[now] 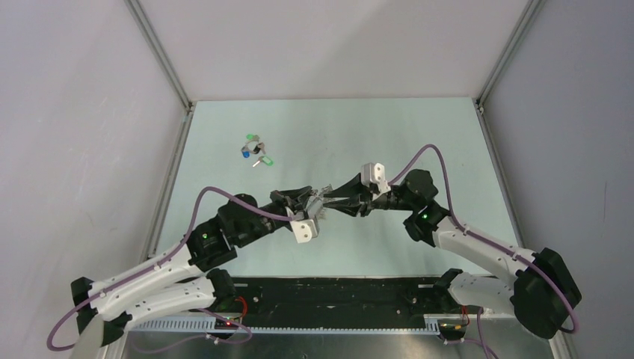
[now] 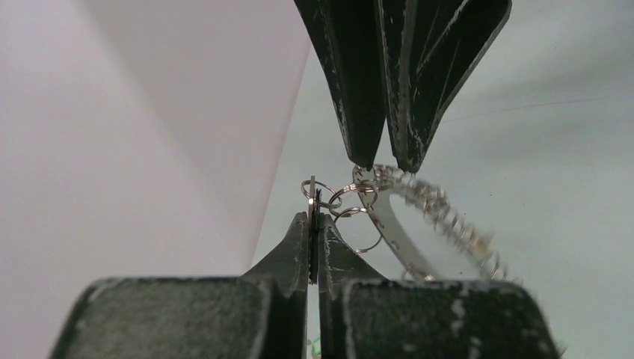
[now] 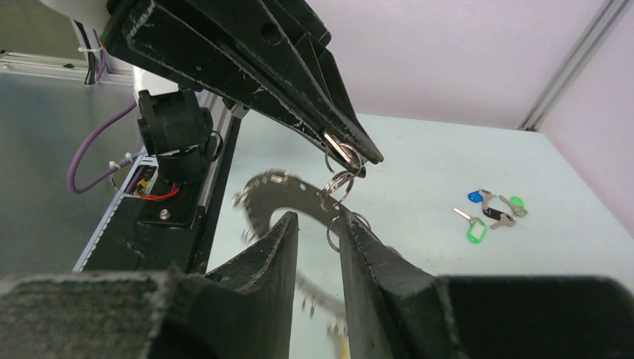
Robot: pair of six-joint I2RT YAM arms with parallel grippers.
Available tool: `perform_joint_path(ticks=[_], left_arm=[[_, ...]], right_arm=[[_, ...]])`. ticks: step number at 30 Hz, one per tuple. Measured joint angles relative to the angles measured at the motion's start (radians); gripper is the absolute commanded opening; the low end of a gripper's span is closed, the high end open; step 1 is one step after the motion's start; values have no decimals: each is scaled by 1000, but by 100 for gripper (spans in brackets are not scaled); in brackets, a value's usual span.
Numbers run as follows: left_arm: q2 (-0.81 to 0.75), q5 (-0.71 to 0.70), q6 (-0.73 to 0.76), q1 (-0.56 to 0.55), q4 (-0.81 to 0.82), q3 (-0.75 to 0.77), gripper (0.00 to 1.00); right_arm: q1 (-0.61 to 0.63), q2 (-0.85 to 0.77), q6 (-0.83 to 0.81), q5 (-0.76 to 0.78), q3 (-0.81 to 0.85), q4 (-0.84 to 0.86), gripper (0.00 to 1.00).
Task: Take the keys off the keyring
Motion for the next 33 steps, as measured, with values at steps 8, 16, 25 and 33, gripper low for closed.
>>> perform_joint_path(ticks=[8, 16, 25, 33], left_arm=[[-19, 18, 0, 0, 8, 0, 0], [-19, 45, 0, 0, 8, 0, 0], [-18, 49, -1, 0, 8, 0, 0], [-19, 46, 0, 0, 8, 0, 0]], right_arm=[[24, 45, 7, -10, 11, 26, 27], [34, 47, 25, -11, 18, 61, 27], [43, 64, 37, -13, 34, 87, 9], [46, 76, 42, -2, 43, 84, 13]])
